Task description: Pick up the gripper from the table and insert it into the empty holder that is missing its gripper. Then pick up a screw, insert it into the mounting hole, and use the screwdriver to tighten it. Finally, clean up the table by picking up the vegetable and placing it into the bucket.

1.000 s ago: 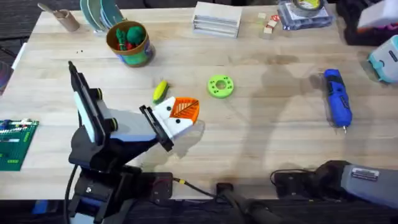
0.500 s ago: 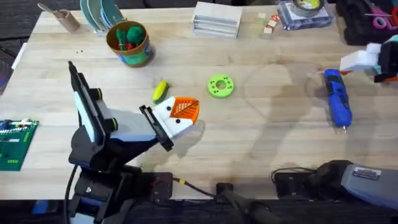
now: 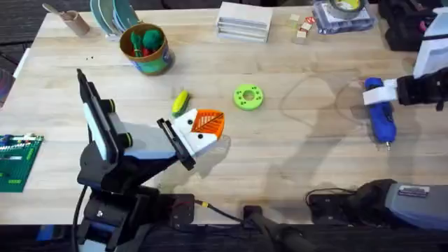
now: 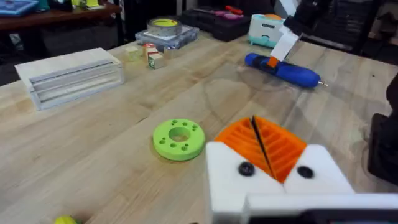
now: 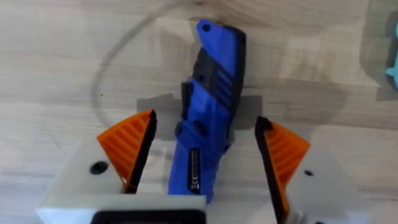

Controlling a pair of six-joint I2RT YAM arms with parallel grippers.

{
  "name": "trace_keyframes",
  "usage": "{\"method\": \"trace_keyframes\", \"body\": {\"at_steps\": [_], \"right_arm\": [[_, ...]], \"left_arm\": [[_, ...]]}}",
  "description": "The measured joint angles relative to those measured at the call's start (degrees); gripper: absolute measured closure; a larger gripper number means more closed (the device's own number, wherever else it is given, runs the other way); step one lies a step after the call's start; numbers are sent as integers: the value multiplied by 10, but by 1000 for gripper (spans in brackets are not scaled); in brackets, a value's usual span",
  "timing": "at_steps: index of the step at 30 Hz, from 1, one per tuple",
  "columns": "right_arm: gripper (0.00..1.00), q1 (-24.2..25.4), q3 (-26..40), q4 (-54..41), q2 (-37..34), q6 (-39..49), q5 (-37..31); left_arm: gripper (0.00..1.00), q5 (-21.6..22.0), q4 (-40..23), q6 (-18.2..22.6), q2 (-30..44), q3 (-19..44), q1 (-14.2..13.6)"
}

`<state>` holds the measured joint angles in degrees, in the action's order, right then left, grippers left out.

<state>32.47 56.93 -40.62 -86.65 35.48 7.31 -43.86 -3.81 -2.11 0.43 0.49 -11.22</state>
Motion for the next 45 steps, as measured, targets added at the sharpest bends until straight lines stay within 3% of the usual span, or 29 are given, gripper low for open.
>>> {"method": "trace_keyframes", "body": {"at_steps": [14, 30, 33, 38, 42, 43, 45], "right_arm": [[7, -20, 0, 74, -80, 6, -2], [54, -35, 5, 73, -88, 6, -17], [167, -35, 6, 74, -89, 9, -18], [501, -35, 7, 77, -90, 11, -22], [636, -35, 7, 80, -91, 12, -27], [750, -35, 7, 82, -91, 14, -30], [794, -35, 7, 83, -92, 15, -31]], "left_arm": [[996, 0, 0, 0, 0, 0, 0], [996, 0, 0, 0, 0, 0, 0], [996, 0, 0, 0, 0, 0, 0], [996, 0, 0, 0, 0, 0, 0], [996, 0, 0, 0, 0, 0, 0], [996, 0, 0, 0, 0, 0, 0], [996, 0, 0, 0, 0, 0, 0]]}}
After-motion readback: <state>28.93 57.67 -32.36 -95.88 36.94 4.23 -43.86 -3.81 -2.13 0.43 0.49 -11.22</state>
